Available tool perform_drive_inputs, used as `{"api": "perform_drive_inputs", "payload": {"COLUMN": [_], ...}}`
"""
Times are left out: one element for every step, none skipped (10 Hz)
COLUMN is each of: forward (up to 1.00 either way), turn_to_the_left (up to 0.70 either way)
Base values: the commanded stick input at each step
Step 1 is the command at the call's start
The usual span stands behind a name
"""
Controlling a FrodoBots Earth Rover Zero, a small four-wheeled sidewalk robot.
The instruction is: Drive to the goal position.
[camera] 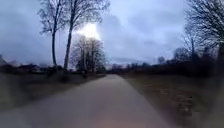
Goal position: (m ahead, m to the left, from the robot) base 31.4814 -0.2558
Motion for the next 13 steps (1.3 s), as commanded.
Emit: {"api": "perform_drive_inputs", "payload": {"forward": [1.0,1.0,1.0,1.0,1.0,1.0,1.0,1.0,1.0,1.0,1.0,1.0,1.0], "turn_to_the_left": [0.04,0.04,0.04,0.04,0.04,0.04,0.04,0.04,0.04,0.0,-0.28,-0.36,-0.36]}}
